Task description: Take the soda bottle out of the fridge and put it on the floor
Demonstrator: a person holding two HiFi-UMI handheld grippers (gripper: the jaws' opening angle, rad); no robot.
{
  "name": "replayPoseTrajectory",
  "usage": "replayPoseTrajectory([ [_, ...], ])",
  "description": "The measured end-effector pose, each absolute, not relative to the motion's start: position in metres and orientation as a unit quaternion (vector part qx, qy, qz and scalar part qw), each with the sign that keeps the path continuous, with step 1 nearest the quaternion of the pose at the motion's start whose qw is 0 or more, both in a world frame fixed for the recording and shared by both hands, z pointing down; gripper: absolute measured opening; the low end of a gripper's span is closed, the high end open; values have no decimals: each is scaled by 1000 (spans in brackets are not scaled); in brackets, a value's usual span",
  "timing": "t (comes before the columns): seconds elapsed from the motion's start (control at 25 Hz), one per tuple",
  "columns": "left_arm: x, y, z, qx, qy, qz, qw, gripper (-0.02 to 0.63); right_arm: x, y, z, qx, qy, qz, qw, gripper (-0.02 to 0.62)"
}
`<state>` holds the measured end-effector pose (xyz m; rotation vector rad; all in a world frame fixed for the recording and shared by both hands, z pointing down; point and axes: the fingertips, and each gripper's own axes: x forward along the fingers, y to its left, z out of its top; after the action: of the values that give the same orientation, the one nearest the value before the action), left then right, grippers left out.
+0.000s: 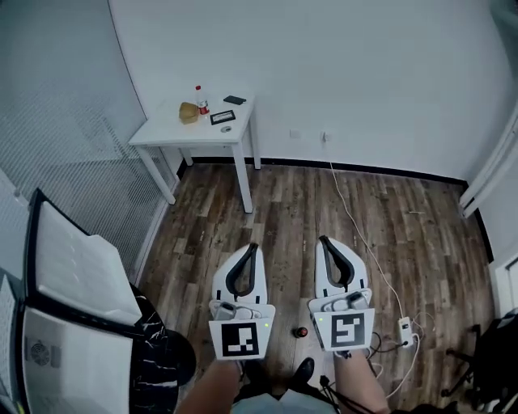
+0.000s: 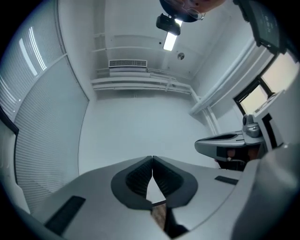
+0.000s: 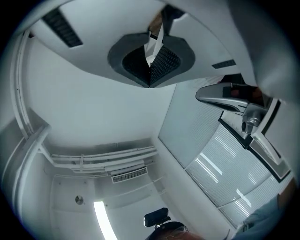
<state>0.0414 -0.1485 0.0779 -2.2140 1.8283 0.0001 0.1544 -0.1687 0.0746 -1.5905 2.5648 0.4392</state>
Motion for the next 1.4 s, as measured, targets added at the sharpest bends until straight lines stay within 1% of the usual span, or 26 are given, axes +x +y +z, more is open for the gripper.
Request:
replayPoseTrajectory([
  [0.16,34,-132,61,-755,642,11,136,18,150,-149,59,-512,843,158,40,12],
  [0.32,38,-124,42,-752,638,17,167,18,148,-141,43,-507,843,172,45,12],
  [0.68,46,-119,9,-749,627,30,210,18,142,-137,2,-500,837,210,71,12],
  [1.0,46,-118,-3,-747,624,31,225,18,138,-134,-8,-500,834,216,83,12],
  [1.4,43,-118,-1,-746,626,30,227,18,131,-132,-8,-494,836,220,89,12],
])
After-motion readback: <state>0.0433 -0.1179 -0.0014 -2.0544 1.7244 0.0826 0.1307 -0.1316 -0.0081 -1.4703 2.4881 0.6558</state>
